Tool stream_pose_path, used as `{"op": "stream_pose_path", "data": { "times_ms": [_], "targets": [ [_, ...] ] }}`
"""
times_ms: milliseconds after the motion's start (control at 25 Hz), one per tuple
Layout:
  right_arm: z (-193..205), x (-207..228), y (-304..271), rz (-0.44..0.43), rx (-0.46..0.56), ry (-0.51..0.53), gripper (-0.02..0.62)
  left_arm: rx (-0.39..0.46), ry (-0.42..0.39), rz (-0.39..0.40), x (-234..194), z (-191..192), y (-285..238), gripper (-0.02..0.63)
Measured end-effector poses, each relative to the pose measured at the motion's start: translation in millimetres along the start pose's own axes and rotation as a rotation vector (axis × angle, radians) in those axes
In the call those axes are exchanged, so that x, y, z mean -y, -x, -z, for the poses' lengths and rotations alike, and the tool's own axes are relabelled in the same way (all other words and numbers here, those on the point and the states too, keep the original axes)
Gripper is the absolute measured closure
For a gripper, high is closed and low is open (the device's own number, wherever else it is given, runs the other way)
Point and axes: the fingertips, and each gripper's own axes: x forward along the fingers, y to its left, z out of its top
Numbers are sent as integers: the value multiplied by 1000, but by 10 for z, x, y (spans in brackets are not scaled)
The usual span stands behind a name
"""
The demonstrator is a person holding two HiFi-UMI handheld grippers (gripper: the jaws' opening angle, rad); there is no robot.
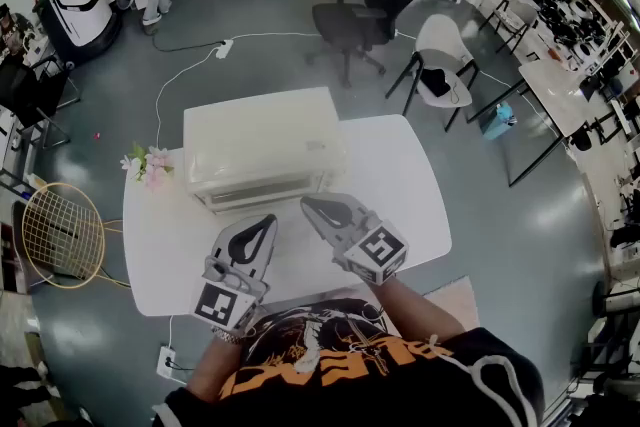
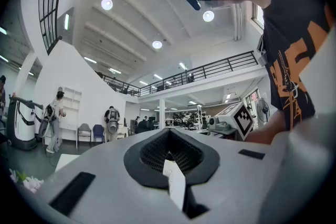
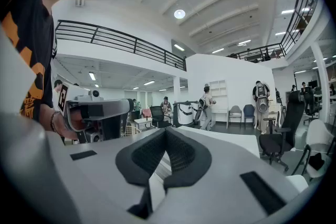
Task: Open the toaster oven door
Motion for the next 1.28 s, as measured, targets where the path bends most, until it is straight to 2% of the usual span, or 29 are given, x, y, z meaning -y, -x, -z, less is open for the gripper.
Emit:
{"op": "stream_pose_path", "data": {
  "times_ms": [160, 360, 520, 640, 720, 1080, 1280],
  "targets": [
    [-5, 113, -82, 6, 2, 33, 581, 7, -21, 7, -107, 39, -88, 585],
    [46, 207, -139, 24, -7, 30, 581, 9, -5, 3, -157, 48, -143, 586],
    [499, 626, -193, 137, -134, -30, 580, 0, -16, 7, -203, 81, -193, 585],
    [920, 947, -203, 212, -232, -100, 510, 6, 2, 3, -217, 81, -207, 585],
    [1107, 1101, -234, 238, -272, -126, 491, 3, 5, -1, -233, 104, -198, 586],
    [1460, 1367, -451, 291, -366, -180, 504, -20, -18, 6, -244, 188, -170, 586],
    [1508, 1359, -464, 308, -369, -206, 531, -15, 4, -4, -264, 190, -145, 586]
  ]
}}
